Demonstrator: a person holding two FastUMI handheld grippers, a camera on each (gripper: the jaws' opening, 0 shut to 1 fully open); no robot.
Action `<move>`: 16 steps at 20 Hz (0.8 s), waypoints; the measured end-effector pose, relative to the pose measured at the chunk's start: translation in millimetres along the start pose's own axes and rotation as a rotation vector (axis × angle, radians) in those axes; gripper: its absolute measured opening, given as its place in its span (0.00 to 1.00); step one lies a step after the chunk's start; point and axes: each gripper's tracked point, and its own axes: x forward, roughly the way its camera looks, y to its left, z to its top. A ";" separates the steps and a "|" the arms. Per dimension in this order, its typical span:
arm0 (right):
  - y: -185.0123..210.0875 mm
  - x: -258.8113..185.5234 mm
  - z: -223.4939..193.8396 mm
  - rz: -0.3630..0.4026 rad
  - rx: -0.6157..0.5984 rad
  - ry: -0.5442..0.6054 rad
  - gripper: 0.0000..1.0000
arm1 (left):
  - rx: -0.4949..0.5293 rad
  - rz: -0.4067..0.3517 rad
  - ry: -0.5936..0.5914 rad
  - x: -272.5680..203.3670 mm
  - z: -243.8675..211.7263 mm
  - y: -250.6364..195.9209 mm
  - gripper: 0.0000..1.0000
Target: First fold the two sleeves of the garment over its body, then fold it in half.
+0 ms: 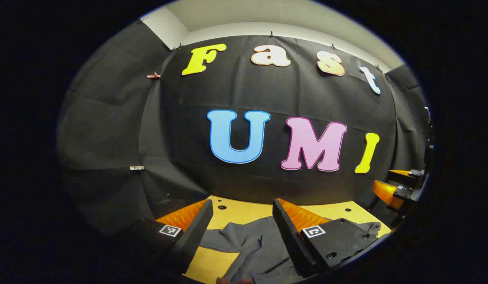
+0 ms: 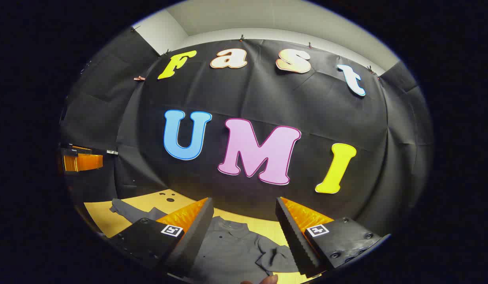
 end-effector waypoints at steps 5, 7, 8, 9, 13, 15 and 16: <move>-16.9 -1.2 -0.2 -0.038 0.001 0.003 0.97 | 0.007 -0.025 -0.005 5.3 -0.6 -12.1 0.95; -35.3 -3.8 0.8 -0.085 0.007 -0.003 0.96 | 0.008 -0.039 -0.002 7.3 -5.3 -19.4 0.96; -44.4 -5.1 -2.4 -0.104 0.005 0.004 0.97 | 0.013 -0.049 0.002 10.4 -8.5 -24.6 0.96; -56.5 -8.7 -6.6 -0.127 0.003 0.013 0.97 | 0.020 -0.058 0.004 13.5 -9.2 -30.2 0.95; -104.9 -22.2 -20.3 -0.214 0.021 0.043 0.97 | 0.058 -0.105 -0.007 27.0 -8.4 -57.7 0.96; -126.4 -30.6 -29.5 -0.251 0.026 0.064 0.97 | 0.077 -0.123 -0.010 33.1 -9.7 -70.6 0.96; -135.6 -34.4 -35.2 -0.266 0.029 0.078 0.97 | 0.080 -0.129 -0.006 34.8 -12.2 -76.3 0.96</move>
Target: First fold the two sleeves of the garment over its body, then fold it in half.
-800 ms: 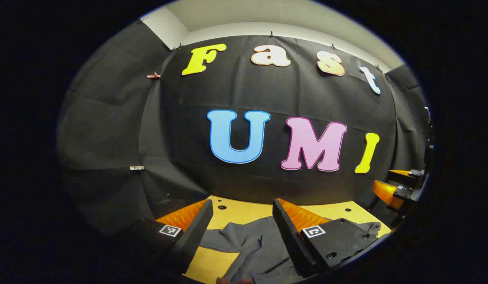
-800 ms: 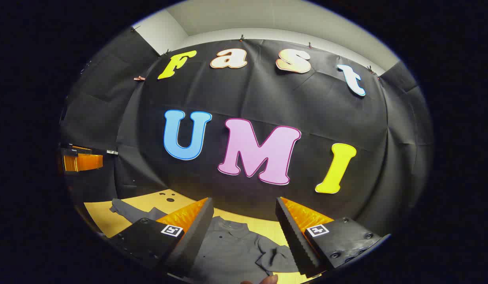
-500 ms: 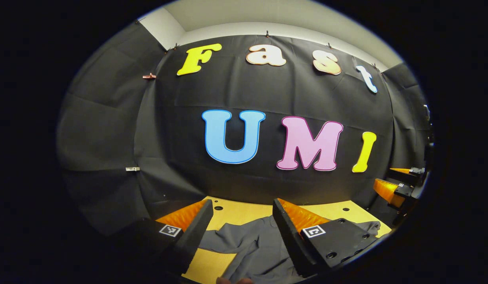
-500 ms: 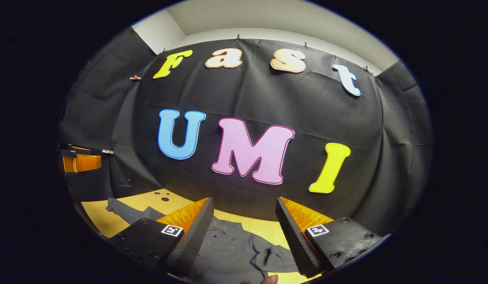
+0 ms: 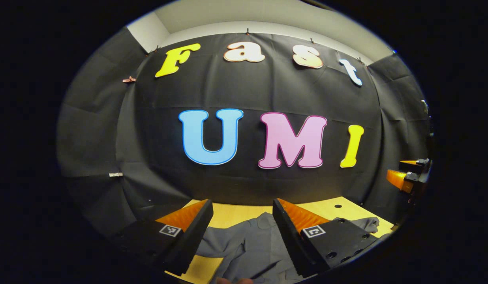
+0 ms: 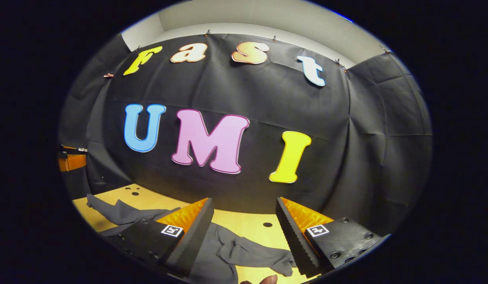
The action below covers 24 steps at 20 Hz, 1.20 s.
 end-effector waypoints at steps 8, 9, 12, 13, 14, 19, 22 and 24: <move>-80.9 6.0 -101.0 -0.087 -0.008 0.227 0.97 | 0.007 -0.034 0.041 7.6 -11.4 -47.8 0.96; -89.4 9.4 -118.7 -0.090 -0.013 0.255 0.98 | 0.010 -0.036 0.046 7.2 -12.0 -54.2 0.95; -110.8 20.6 -172.1 -0.083 0.000 0.358 0.98 | 0.019 -0.030 0.062 5.0 -17.6 -68.9 0.96; -117.6 25.2 -190.8 -0.080 0.024 0.393 0.98 | 0.021 -0.024 0.066 3.6 -17.7 -73.7 0.96; -121.3 29.0 -209.4 -0.074 0.048 0.433 0.98 | 0.024 -0.018 0.071 1.8 -19.9 -77.8 0.96; -147.0 52.5 -300.1 -0.083 0.103 0.598 0.98 | 0.042 0.036 0.105 -9.9 -28.7 -90.2 0.95; -150.9 65.2 -341.8 -0.076 0.109 0.674 0.98 | 0.046 0.065 0.128 -16.2 -35.9 -96.8 0.96; -153.3 68.6 -367.0 -0.070 0.115 0.713 0.98 | 0.048 0.091 0.138 -19.7 -38.0 -98.0 0.96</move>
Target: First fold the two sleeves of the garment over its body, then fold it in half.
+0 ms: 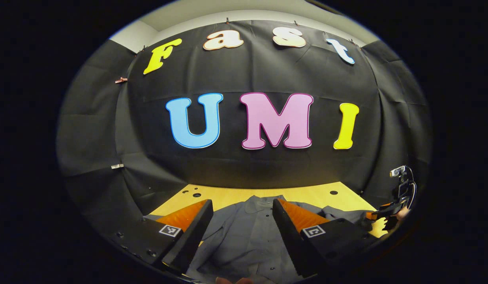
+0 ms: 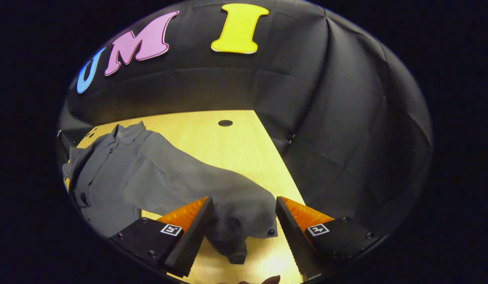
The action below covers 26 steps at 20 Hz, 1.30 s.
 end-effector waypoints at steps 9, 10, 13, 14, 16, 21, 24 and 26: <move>-4.0 35.5 -37.7 0.047 0.070 0.096 0.96 | -0.010 0.105 0.023 -12.4 -6.9 17.9 0.96; -1.2 39.0 -39.7 0.059 0.065 0.103 0.92 | -0.022 0.113 0.024 -12.1 -6.1 21.1 0.96; 2.1 41.1 -36.8 0.057 0.072 0.097 0.22 | -0.035 0.120 0.019 -9.6 -3.6 30.2 0.96; 2.3 36.6 -36.0 0.052 0.089 0.109 0.09 | -0.027 0.117 0.016 -8.5 -3.0 33.0 0.96; -3.6 32.1 -24.3 0.023 0.111 0.071 0.09 | -0.017 0.100 0.009 -5.6 -1.4 39.0 0.95; -12.2 -8.5 -5.0 -0.041 0.127 -0.011 0.08 | -0.026 0.012 0.017 15.6 -6.4 54.5 0.96; -9.1 -40.7 2.2 -0.099 0.140 -0.053 0.08 | -0.028 -0.041 0.011 31.3 -5.9 66.4 0.95; -5.1 -64.4 7.6 -0.130 0.145 -0.090 0.08 | -0.027 -0.074 0.012 41.0 -8.7 74.4 0.96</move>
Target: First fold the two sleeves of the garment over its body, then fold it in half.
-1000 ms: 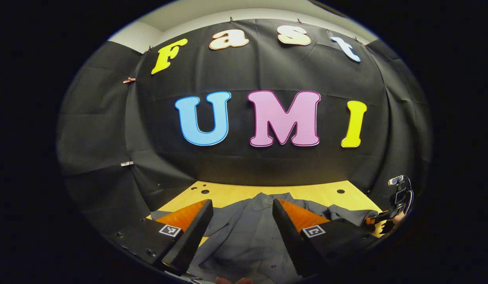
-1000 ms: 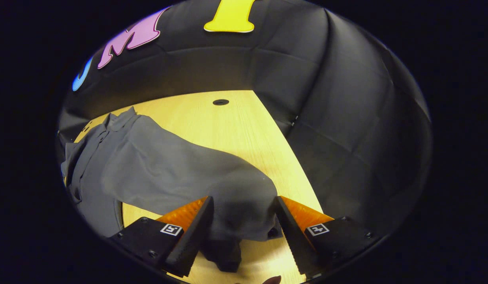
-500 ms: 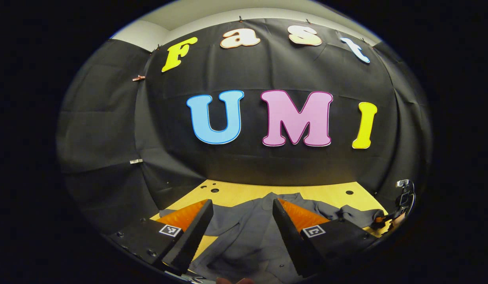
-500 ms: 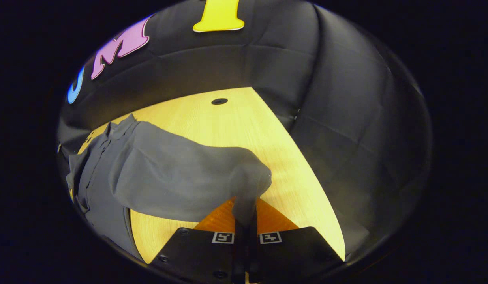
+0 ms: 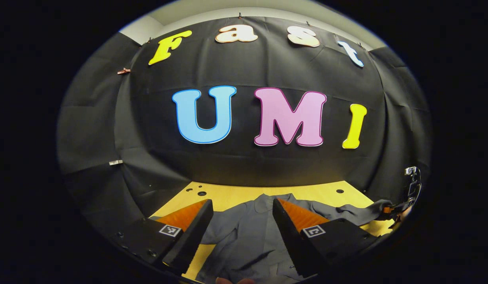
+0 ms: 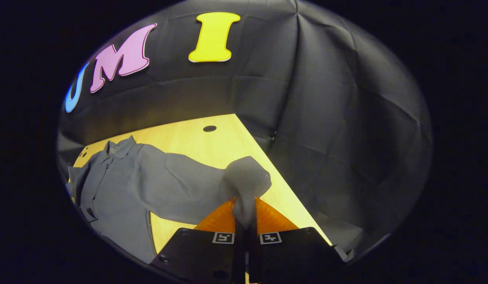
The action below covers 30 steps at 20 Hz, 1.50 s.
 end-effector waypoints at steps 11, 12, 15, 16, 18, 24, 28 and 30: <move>106.9 -108.5 70.1 0.048 -0.014 -0.208 0.08 | -0.021 -0.094 0.000 43.8 -18.2 69.7 0.95; 125.7 -115.5 78.3 0.073 -0.020 -0.226 0.08 | -0.020 -0.097 0.001 46.6 -19.0 77.2 0.95; 183.6 -133.5 101.7 0.149 -0.031 -0.276 0.08 | -0.029 -0.099 0.007 54.3 -25.6 100.9 0.96; 204.0 -137.2 107.6 0.176 -0.034 -0.286 0.08 | -0.032 -0.097 0.009 55.9 -26.2 109.5 0.96; 245.3 -141.4 114.3 0.224 -0.042 -0.299 0.08 | -0.036 -0.094 0.014 58.2 -30.8 126.7 0.96; 351.9 -140.4 112.7 0.340 -0.086 -0.287 0.08 | -0.051 -0.057 0.053 67.0 -55.8 189.2 0.96; 411.4 -128.6 90.4 0.399 -0.119 -0.232 0.08 | -0.041 -0.008 0.091 72.7 -84.2 237.7 0.96; 433.9 -119.2 71.5 0.418 -0.162 -0.191 0.08 | -0.043 0.013 0.121 73.7 -102.9 258.5 0.96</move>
